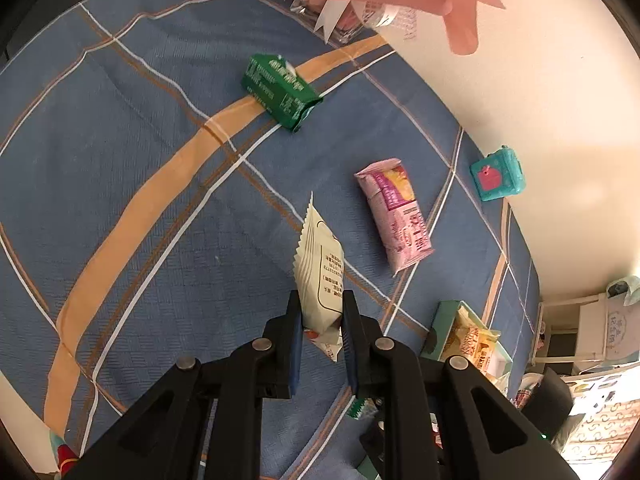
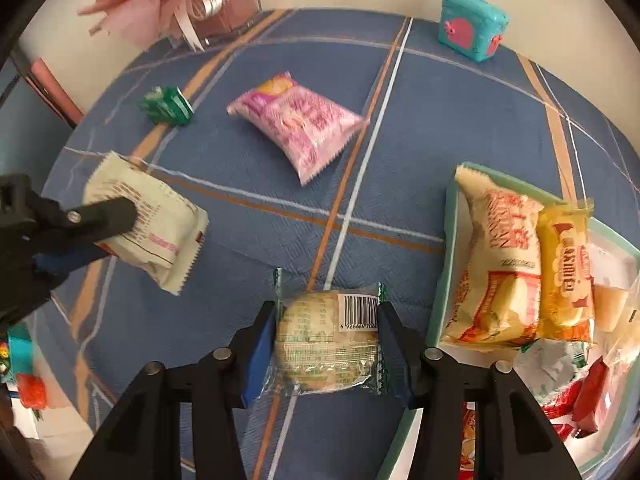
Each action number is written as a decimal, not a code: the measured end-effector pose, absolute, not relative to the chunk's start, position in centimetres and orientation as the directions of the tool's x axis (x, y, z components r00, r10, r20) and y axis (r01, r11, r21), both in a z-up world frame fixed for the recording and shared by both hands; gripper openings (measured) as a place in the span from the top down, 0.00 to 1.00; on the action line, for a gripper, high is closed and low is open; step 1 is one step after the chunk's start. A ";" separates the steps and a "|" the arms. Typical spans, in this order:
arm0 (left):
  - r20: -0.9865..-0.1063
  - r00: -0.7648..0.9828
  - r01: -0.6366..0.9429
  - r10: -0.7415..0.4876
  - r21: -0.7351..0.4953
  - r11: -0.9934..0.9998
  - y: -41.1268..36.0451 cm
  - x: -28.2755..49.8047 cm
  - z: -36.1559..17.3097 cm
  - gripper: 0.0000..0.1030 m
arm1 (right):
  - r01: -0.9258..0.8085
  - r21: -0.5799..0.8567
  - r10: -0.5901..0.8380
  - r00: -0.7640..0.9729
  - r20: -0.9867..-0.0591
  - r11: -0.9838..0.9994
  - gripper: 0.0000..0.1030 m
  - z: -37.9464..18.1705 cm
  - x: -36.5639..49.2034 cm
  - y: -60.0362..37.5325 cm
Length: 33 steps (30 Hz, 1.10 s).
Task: Organize snacks
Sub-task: 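Carry the sachet and round cake over the tray, lower them in, open both tools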
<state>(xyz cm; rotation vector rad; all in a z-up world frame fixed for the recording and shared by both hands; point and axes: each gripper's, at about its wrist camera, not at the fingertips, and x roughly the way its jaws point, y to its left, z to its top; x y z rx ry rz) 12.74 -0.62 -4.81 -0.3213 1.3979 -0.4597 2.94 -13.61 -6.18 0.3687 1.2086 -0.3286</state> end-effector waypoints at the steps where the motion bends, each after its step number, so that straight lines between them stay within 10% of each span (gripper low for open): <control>1: -0.864 0.116 0.123 -0.490 -0.477 0.870 -0.6 12.7 -4.5 0.82 | 0.437 0.116 -0.045 0.341 -0.939 0.892 0.49 -5.4 2.5 -13.8; 33: -0.791 -0.061 0.601 -0.609 -0.516 0.610 -17.7 -1.7 1.9 0.82 | 0.831 0.109 -0.228 0.273 -0.935 0.546 0.49 0.9 -15.2 -30.3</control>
